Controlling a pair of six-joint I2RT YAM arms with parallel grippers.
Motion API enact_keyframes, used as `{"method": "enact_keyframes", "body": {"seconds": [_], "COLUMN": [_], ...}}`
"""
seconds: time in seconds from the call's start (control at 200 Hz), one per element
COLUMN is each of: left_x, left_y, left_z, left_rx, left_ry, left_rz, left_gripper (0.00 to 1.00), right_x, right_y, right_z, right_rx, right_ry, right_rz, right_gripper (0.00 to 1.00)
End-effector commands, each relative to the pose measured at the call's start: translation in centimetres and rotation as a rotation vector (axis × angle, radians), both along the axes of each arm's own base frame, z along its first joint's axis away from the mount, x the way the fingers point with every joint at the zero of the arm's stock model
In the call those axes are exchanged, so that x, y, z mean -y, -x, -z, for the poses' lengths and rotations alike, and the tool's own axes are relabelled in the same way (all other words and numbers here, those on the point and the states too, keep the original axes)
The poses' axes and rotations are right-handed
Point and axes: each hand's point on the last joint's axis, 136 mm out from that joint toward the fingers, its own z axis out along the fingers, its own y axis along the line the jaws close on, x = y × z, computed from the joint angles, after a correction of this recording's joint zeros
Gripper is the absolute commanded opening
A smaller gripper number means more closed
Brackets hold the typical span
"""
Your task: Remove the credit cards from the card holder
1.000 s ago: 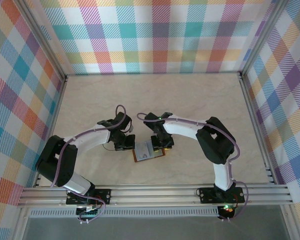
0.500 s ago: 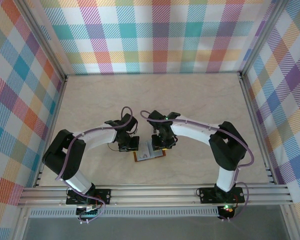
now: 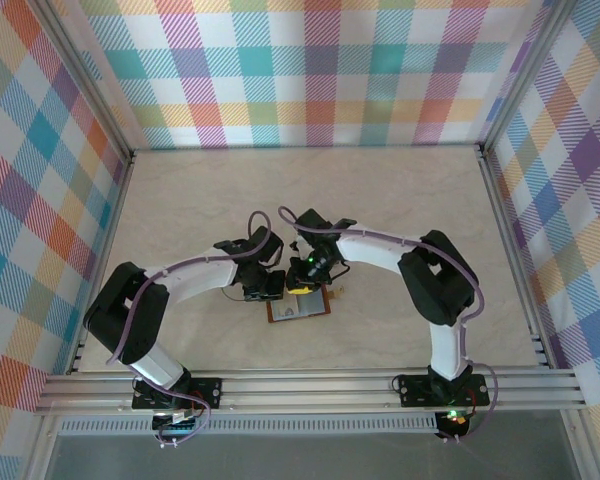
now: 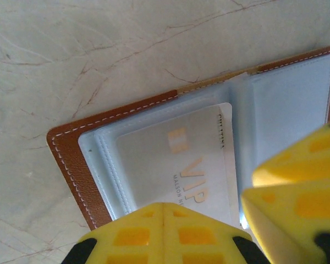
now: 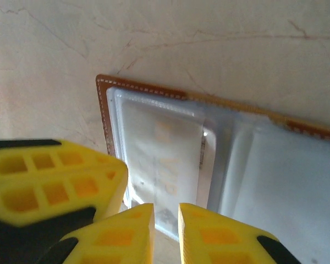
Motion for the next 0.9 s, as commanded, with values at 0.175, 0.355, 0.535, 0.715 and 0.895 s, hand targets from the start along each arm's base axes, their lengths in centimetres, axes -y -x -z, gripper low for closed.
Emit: {"method": "enact_keyframes", "body": {"seconds": [0.175,0.355,0.535,0.715,0.895], "left_x": [-1.6,-2.2,-2.5,-2.8,-3.0], "left_y": [1.5,1.7,1.6,1.3,1.3], "left_z": [2.6,3.0,2.9,2.5,2.6], "left_rx": [-0.053,-0.053,-0.045,-0.033,-0.030], "left_ry": [-0.076,-0.106,-0.125,-0.142,-0.155], "left_rz": [-0.014,-0.011,-0.004,0.006,0.009], "left_gripper": [0.05,0.05,0.05,0.05,0.05], "right_x": [-0.3,0.6,2.7,3.3,3.8], "right_y": [0.3,0.6,0.1,0.0,0.1], "right_z": [1.5,3.3,4.1,3.2,2.9], "right_rx": [-0.061,-0.074,-0.021,0.013,0.027], "right_ry": [-0.037,0.018,0.136,0.155,0.167], "right_rz": [-0.005,0.005,0.018,0.032,0.040], "right_gripper": [0.19,0.19,0.19,0.20,0.21]}}
